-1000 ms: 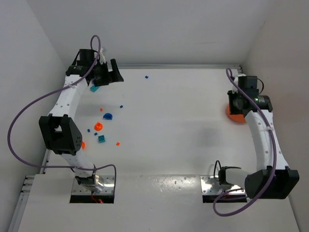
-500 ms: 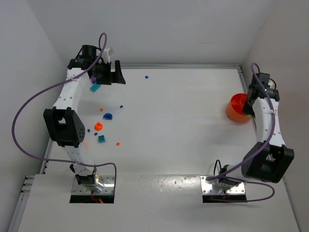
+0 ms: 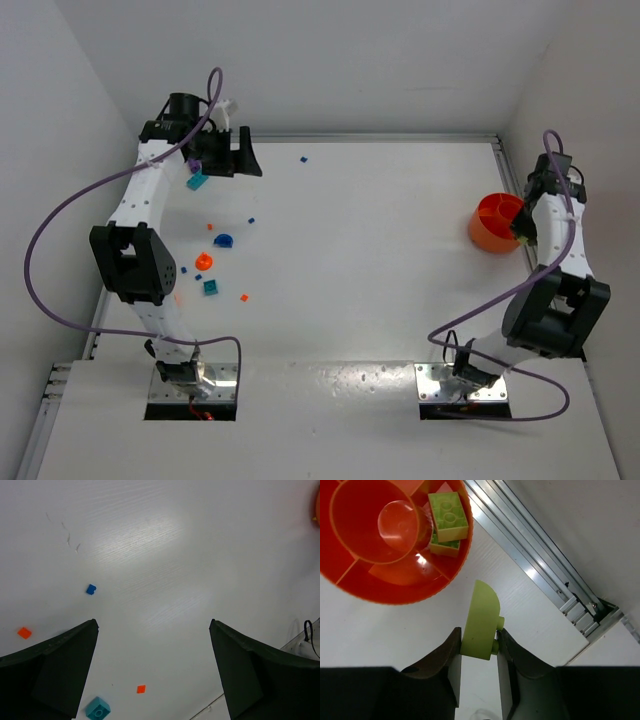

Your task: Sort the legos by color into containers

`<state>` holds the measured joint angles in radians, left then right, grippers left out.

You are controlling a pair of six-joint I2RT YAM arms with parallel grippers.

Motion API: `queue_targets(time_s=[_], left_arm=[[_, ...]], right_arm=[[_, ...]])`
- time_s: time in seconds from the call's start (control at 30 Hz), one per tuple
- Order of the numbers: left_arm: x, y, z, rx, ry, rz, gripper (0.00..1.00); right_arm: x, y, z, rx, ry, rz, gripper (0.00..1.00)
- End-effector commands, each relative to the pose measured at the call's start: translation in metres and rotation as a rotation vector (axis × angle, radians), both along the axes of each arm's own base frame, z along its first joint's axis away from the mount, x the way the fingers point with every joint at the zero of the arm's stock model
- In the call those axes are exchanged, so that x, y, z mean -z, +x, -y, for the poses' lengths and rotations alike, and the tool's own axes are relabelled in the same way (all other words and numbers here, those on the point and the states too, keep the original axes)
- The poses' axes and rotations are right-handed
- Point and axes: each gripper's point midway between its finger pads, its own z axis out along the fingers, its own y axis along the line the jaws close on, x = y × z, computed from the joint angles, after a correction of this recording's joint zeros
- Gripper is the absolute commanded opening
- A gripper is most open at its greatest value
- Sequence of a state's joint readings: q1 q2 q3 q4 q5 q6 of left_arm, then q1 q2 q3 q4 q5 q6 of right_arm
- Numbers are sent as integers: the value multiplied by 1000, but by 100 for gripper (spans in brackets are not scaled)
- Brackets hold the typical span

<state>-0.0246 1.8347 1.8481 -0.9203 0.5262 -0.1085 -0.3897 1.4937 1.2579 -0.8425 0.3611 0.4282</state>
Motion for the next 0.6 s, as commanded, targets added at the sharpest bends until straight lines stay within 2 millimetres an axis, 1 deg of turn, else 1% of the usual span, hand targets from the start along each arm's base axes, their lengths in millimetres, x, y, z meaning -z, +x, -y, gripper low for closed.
queue_targets(time_s=[0.0, 0.03, 0.07, 0.1, 0.13, 0.17, 0.2, 0.23, 0.27, 0.3, 0.33, 0.37, 0.4, 0.47, 0.5, 0.53, 0.57], left_arm=[[-2, -1, 5, 43, -32, 12, 100], [-2, -1, 4, 49, -27, 16, 100], [-2, -1, 4, 49, -27, 17, 100], [-2, -1, 4, 49, -27, 17, 100], [-2, -1, 4, 49, -27, 17, 100], [2, 0, 6, 55, -36, 6, 100], [2, 0, 6, 55, -36, 6, 100], [1, -1, 7, 61, -43, 6, 100], [1, -1, 7, 61, -43, 6, 100], [5, 0, 7, 61, -43, -3, 100], [5, 0, 7, 61, -43, -3, 100], [5, 0, 7, 61, -43, -3, 100], [5, 0, 7, 61, -43, -3, 100], [5, 0, 8, 55, -48, -8, 100], [5, 0, 8, 55, -48, -8, 100], [5, 0, 8, 55, -48, -8, 100], [8, 1, 9, 60, -55, -18, 100]], right_arm=[[-8, 17, 11, 45, -6, 68, 0], [-12, 19, 16, 54, -14, 86, 0], [-12, 23, 16, 50, -6, 88, 0], [-7, 25, 18, 51, 8, 87, 0], [-11, 30, 16, 32, 16, 103, 0], [-11, 32, 17, 32, 16, 103, 0], [-6, 34, 16, 28, 29, 94, 0], [-10, 37, 18, 27, 22, 111, 0], [-5, 39, 17, 14, 35, 97, 0], [-9, 41, 18, 14, 30, 108, 0], [0, 42, 18, 15, 41, 84, 0], [-3, 44, 19, 14, 37, 92, 0], [1, 44, 21, 19, 48, 86, 0], [1, 46, 22, 19, 48, 87, 0], [4, 46, 22, 20, 51, 79, 0], [0, 50, 22, 14, 54, 95, 0], [2, 52, 23, 14, 57, 90, 0]])
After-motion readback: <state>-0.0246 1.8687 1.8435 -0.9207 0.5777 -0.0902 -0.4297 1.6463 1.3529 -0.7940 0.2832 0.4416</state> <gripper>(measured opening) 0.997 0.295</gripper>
